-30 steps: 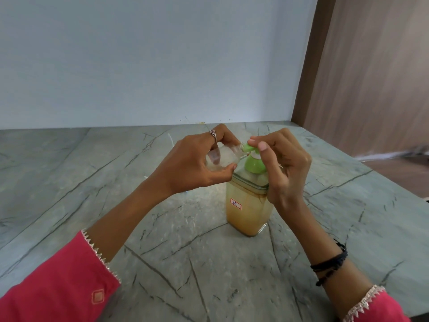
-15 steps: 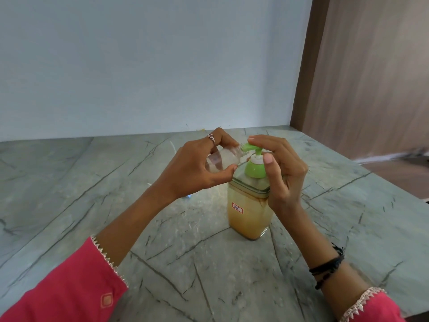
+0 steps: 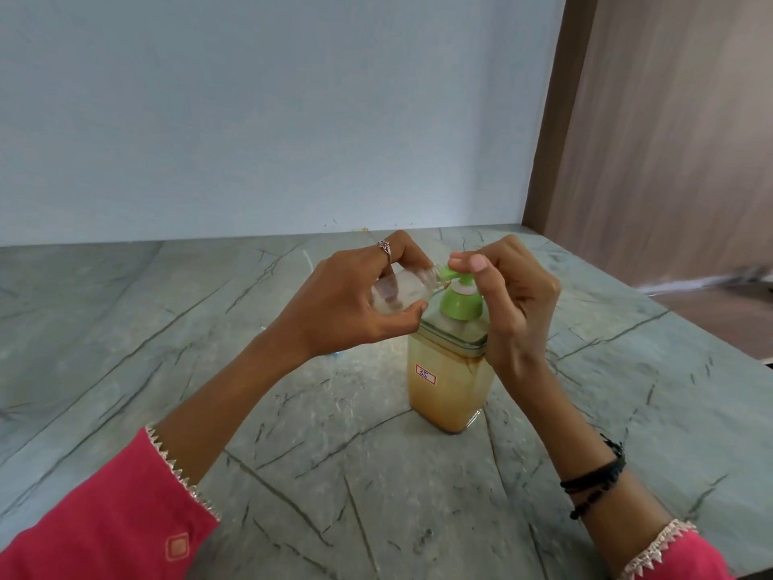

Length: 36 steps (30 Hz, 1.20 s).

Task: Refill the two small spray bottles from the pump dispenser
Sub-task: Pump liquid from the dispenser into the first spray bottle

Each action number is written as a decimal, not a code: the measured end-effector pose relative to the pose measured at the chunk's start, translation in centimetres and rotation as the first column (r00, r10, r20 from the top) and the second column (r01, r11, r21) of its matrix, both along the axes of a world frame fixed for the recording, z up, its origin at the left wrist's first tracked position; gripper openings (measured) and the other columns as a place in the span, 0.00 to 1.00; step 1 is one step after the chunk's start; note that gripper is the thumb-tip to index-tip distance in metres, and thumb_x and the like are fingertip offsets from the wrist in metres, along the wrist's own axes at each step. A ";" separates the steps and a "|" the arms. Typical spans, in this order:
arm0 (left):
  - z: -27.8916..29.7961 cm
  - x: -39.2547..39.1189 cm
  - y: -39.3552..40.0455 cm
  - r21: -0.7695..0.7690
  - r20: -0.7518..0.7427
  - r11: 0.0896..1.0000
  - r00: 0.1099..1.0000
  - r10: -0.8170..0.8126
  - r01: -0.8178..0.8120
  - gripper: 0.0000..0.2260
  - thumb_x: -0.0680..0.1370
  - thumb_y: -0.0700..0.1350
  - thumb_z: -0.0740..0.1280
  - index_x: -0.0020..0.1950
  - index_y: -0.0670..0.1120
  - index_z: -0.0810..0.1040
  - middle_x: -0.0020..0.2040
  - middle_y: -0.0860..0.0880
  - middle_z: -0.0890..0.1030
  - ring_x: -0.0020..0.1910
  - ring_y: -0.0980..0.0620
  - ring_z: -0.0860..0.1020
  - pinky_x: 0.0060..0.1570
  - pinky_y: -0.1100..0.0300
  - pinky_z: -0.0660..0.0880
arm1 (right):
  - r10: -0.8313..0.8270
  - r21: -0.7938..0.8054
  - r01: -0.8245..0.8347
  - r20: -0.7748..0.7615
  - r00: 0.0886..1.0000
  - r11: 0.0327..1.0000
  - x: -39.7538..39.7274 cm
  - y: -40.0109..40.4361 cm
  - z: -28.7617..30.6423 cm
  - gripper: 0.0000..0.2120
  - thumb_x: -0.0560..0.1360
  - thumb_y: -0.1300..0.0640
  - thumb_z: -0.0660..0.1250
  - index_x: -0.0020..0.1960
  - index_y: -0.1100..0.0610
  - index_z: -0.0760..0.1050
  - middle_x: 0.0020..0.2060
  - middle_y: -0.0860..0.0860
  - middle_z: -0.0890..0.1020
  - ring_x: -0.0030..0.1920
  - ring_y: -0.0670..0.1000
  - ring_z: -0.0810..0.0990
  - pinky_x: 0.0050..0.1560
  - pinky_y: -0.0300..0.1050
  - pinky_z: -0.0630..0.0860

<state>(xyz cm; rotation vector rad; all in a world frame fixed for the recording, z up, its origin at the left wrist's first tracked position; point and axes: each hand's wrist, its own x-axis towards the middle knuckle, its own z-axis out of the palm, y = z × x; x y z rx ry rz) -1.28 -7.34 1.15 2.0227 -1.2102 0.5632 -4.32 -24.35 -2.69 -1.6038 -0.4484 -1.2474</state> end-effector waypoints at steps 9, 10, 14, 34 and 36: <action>0.0 -0.1 -0.1 -0.031 0.005 0.999 1.000 -0.019 0.019 0.14 0.68 0.56 0.66 0.52 0.58 0.70 0.49 0.62 0.76 0.38 0.54 0.78 0.35 0.57 0.76 | 0.029 0.001 -0.029 0.043 0.999 1.000 -0.2 -0.1 -0.6 0.13 0.77 0.55 0.56 0.47 0.56 0.79 0.42 0.48 0.81 0.43 0.40 0.78 0.43 0.33 0.71; 0.1 -0.1 -0.1 -0.030 0.005 0.999 1.000 -0.013 0.013 0.14 0.68 0.56 0.66 0.52 0.58 0.70 0.49 0.62 0.76 0.38 0.54 0.78 0.36 0.56 0.76 | 0.031 0.001 -0.031 0.046 0.998 1.000 -0.1 -0.1 -0.6 0.13 0.78 0.55 0.56 0.47 0.57 0.79 0.42 0.48 0.81 0.43 0.41 0.79 0.43 0.34 0.71; 0.2 -0.3 -0.1 -0.031 -0.002 0.999 1.000 -0.014 0.014 0.13 0.68 0.56 0.66 0.51 0.61 0.70 0.45 0.67 0.77 0.37 0.56 0.78 0.34 0.60 0.76 | 0.035 -0.005 -0.035 0.062 0.997 0.999 0.0 -0.1 -0.7 0.13 0.78 0.55 0.56 0.48 0.56 0.79 0.43 0.49 0.82 0.45 0.47 0.81 0.44 0.40 0.74; 0.1 -0.1 -0.2 -0.045 0.019 0.999 1.000 -0.015 0.016 0.12 0.68 0.55 0.66 0.51 0.57 0.71 0.44 0.62 0.78 0.36 0.56 0.77 0.32 0.60 0.76 | 0.095 -0.044 -0.093 0.036 0.995 0.995 0.0 -0.4 -1.1 0.12 0.77 0.56 0.58 0.56 0.51 0.77 0.50 0.52 0.81 0.45 0.52 0.82 0.40 0.46 0.79; 0.1 -0.1 -0.2 -0.036 0.010 0.999 1.000 -0.009 0.009 0.13 0.68 0.55 0.66 0.51 0.58 0.71 0.45 0.61 0.78 0.36 0.55 0.77 0.33 0.58 0.76 | 0.086 -0.062 -0.084 0.032 0.996 0.995 -0.1 -0.4 -1.2 0.12 0.77 0.56 0.58 0.57 0.51 0.77 0.50 0.52 0.81 0.44 0.54 0.82 0.39 0.46 0.78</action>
